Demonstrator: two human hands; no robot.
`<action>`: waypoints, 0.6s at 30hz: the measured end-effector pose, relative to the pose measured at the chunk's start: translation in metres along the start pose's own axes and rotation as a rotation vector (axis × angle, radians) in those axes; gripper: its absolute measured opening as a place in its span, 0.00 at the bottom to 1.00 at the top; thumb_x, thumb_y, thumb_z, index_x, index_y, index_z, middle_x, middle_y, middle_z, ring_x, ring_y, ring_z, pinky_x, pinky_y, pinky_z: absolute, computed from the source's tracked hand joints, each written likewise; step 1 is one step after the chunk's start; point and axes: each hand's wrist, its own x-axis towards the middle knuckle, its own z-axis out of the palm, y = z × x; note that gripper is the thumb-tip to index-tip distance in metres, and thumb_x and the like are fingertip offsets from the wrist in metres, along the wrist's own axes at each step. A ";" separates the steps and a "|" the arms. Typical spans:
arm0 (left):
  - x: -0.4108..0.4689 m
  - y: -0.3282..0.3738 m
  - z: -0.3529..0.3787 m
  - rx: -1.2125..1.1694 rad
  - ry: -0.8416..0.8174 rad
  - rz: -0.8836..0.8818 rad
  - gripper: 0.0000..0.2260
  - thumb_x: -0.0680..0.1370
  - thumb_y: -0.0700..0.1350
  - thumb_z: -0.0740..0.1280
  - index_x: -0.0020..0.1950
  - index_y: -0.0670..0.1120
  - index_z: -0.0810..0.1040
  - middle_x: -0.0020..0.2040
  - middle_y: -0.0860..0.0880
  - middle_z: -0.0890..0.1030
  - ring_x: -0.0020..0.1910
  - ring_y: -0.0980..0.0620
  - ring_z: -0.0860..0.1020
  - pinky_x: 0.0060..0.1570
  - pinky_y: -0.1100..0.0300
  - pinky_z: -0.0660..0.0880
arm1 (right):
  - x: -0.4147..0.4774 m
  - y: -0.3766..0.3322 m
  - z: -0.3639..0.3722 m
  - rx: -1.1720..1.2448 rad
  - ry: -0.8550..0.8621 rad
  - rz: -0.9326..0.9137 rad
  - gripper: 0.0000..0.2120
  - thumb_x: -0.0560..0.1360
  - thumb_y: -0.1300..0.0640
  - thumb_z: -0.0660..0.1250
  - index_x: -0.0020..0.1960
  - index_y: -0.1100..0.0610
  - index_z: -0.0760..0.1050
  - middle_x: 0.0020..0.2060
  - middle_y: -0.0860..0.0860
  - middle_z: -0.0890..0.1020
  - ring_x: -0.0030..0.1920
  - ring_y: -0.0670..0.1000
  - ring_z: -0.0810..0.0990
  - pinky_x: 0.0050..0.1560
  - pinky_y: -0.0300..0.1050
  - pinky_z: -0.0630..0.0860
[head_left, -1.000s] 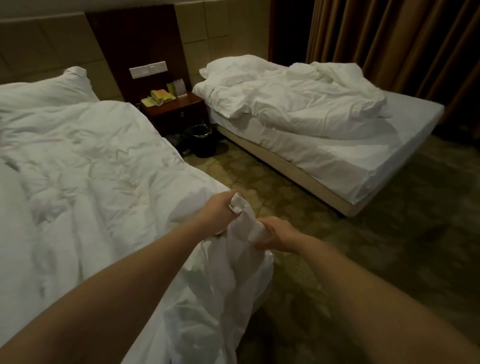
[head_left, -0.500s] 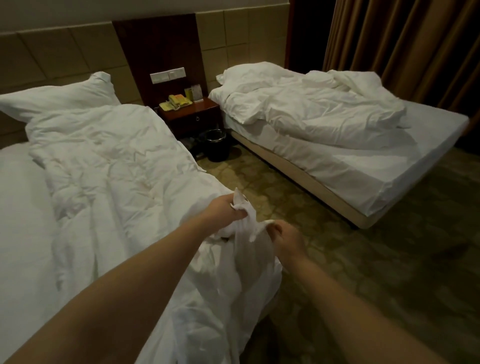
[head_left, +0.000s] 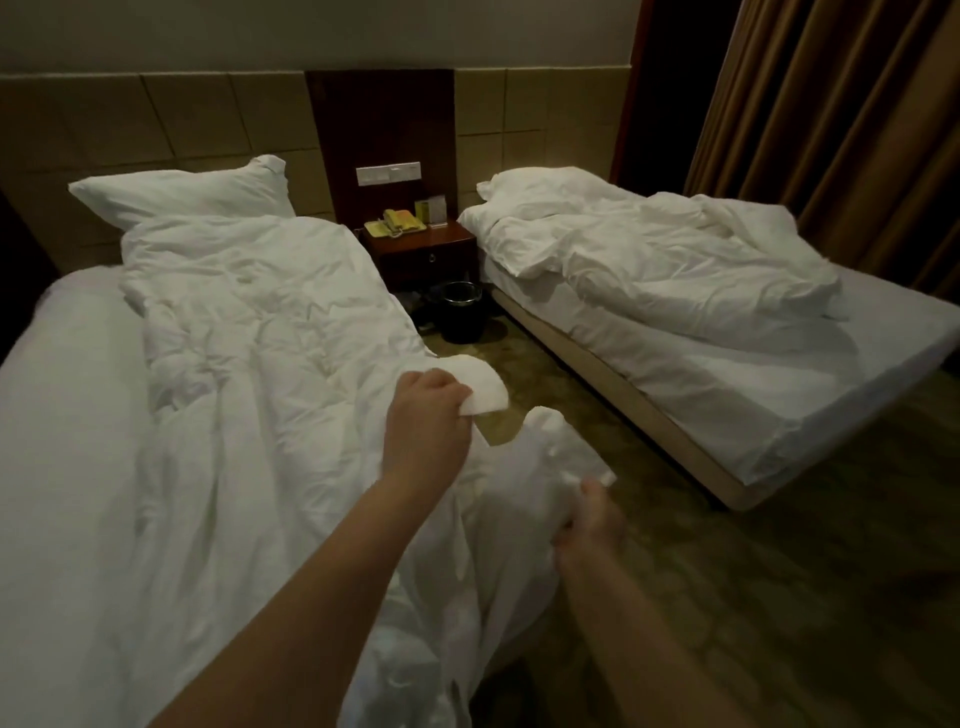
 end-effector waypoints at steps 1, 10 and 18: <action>-0.005 0.012 0.002 0.066 -0.094 0.052 0.10 0.75 0.39 0.65 0.53 0.42 0.83 0.50 0.45 0.81 0.53 0.45 0.73 0.51 0.57 0.67 | -0.008 0.004 0.006 -0.071 -0.010 -0.078 0.14 0.81 0.58 0.57 0.60 0.64 0.75 0.53 0.60 0.79 0.45 0.55 0.77 0.52 0.54 0.76; -0.075 0.062 0.036 0.155 -0.404 0.060 0.18 0.84 0.52 0.50 0.71 0.50 0.65 0.60 0.49 0.78 0.56 0.53 0.78 0.53 0.63 0.70 | -0.027 0.035 -0.024 -0.304 0.017 -0.235 0.13 0.81 0.48 0.58 0.39 0.45 0.75 0.39 0.45 0.80 0.45 0.48 0.79 0.57 0.52 0.77; -0.092 0.074 0.052 -0.049 -0.443 0.097 0.21 0.84 0.47 0.49 0.78 0.50 0.55 0.65 0.47 0.73 0.60 0.53 0.72 0.58 0.64 0.65 | -0.032 0.027 -0.052 -0.350 -0.111 -0.237 0.12 0.82 0.54 0.58 0.46 0.51 0.79 0.40 0.47 0.81 0.45 0.47 0.80 0.52 0.45 0.79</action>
